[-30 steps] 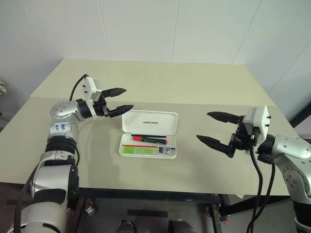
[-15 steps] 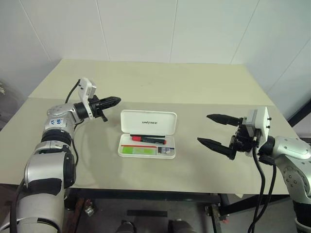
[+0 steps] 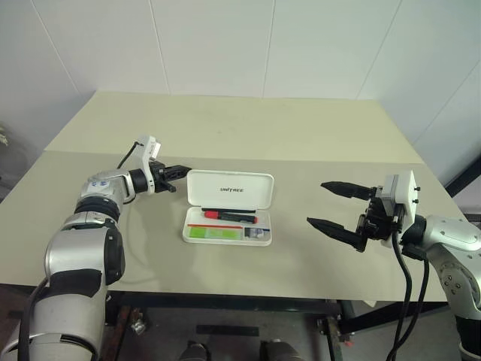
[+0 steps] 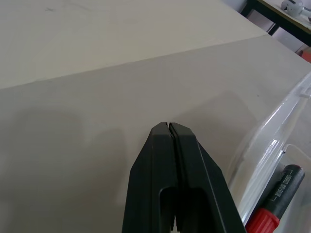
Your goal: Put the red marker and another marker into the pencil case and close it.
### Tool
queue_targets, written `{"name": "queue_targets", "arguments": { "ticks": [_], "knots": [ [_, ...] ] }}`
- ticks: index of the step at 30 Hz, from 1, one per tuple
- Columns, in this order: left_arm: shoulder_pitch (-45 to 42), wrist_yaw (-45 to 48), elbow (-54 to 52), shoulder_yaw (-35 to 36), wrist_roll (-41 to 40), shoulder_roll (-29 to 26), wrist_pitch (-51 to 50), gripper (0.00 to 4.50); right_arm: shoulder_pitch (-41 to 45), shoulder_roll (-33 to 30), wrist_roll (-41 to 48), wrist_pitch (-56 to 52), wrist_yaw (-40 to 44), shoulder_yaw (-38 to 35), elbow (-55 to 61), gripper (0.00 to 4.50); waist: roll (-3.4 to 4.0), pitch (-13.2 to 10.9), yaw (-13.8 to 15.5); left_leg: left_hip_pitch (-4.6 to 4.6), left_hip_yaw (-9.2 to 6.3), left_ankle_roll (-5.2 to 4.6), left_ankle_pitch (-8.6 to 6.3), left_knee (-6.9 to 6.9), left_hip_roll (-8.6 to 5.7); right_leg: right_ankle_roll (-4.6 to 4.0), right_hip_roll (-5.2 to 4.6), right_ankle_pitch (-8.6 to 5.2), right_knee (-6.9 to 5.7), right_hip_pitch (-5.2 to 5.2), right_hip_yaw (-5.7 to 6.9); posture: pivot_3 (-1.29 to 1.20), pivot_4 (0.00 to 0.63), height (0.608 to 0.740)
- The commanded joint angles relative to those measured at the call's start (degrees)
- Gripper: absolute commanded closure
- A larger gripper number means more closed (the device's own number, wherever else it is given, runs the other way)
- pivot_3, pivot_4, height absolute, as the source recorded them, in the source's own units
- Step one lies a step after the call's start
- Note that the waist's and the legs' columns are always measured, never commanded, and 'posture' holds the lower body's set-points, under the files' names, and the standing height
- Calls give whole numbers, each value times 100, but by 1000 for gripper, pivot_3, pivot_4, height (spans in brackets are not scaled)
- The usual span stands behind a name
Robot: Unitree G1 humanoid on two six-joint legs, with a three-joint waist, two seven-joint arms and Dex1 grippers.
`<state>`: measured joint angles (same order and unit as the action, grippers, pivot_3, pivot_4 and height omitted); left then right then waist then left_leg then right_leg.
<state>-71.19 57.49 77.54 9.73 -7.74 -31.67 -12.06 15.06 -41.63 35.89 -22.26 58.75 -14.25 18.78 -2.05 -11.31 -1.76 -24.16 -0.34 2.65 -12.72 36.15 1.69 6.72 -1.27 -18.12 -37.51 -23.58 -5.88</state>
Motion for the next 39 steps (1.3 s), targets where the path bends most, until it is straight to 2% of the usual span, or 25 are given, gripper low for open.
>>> {"name": "queue_targets", "arguments": {
  "ticks": [1,11,20,29,39],
  "knots": [
    [-210,54,-65,106,45,43,-86,4454,-7,-167,348,140,496,-324,-269,0,0,0,3,0,0,0,0,0,0,0,0,0,0,0,0,0,150,740],
    [-346,735,-52,-93,453,201,-193,4454,563,-556,485,295,1894,-310,-1766,0,-1,0,-6,4,2,1,1,4,-1,2,2,1,-9,0,-1,0,150,740],
    [-537,2005,-98,-588,941,79,-157,4454,818,-697,743,75,2450,-366,-1961,0,-1,-1,-9,1,2,1,1,2,-1,2,3,0,-6,-2,-1,0,150,740],
    [-596,3381,-264,-1221,1366,104,384,4454,1341,-828,774,-17,2671,-343,-2346,0,0,-1,-11,2,3,2,1,3,0,1,2,0,-8,-3,-2,0,150,740],
    [-284,3501,-430,-2077,1505,366,1225,4454,1376,-753,623,83,2673,-207,-2320,0,0,-1,0,0,3,1,1,3,-1,1,-2,0,-8,-6,-3,0,150,740]
  ]
}}
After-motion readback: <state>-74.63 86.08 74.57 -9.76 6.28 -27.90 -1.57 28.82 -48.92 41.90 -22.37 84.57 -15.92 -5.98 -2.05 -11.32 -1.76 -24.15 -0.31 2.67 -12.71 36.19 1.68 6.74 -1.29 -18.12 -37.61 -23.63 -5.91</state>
